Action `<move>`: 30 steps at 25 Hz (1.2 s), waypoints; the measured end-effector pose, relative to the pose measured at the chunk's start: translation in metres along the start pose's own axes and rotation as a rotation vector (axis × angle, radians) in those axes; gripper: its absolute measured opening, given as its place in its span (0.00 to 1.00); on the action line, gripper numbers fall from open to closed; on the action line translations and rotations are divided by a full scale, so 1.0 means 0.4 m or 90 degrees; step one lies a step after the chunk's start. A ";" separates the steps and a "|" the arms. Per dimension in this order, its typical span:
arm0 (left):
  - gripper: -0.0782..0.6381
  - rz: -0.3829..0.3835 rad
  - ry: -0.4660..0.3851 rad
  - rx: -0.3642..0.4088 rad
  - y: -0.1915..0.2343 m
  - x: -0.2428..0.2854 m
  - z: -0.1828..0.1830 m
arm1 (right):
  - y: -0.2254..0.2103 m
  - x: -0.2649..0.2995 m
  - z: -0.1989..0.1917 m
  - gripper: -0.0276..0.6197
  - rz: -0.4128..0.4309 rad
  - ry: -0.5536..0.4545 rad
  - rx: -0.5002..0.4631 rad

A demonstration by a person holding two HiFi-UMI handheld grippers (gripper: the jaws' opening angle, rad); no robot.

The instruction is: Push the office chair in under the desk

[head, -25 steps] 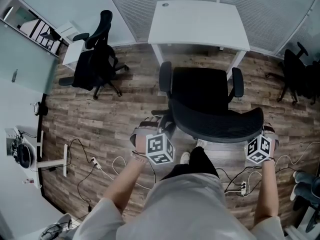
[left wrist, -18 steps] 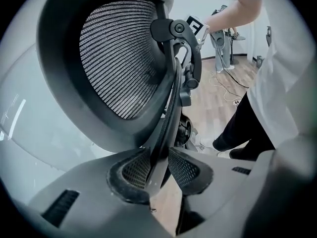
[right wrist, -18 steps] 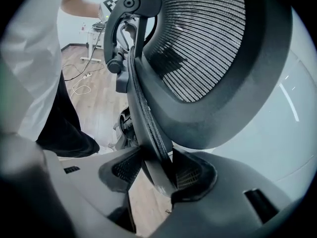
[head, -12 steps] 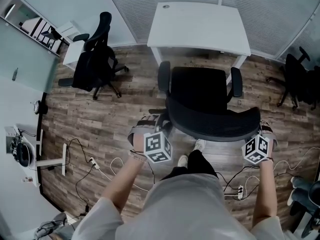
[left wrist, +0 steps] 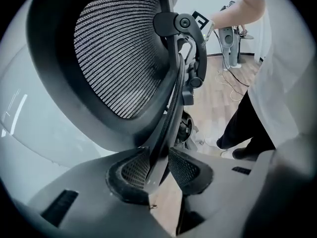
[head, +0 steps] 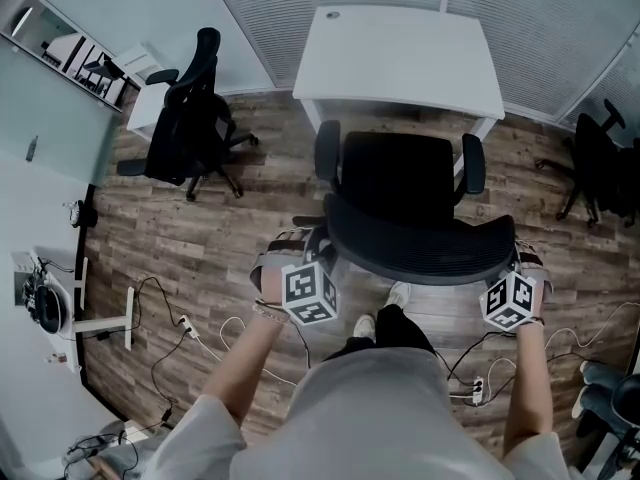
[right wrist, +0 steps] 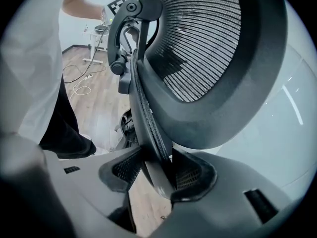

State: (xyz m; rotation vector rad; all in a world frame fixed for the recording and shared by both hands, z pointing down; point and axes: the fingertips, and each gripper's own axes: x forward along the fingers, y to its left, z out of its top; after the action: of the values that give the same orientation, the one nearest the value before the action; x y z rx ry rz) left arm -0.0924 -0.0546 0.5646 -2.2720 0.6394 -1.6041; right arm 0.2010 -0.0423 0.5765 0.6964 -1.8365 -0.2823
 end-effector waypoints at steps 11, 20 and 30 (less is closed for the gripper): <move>0.29 0.010 0.025 -0.008 0.091 0.053 -0.001 | -0.073 0.051 0.020 0.35 0.004 -0.020 -0.001; 0.29 0.008 0.044 -0.017 0.159 0.104 0.002 | -0.142 0.110 0.023 0.34 0.014 -0.025 -0.010; 0.29 0.027 0.065 -0.035 0.263 0.160 0.002 | -0.231 0.172 0.044 0.34 0.024 -0.042 -0.019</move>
State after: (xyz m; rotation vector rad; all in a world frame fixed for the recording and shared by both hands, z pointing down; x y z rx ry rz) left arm -0.0936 -0.1779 0.5667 -2.2095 0.7607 -1.7116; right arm 0.1991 -0.1589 0.5766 0.6377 -1.9028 -0.3103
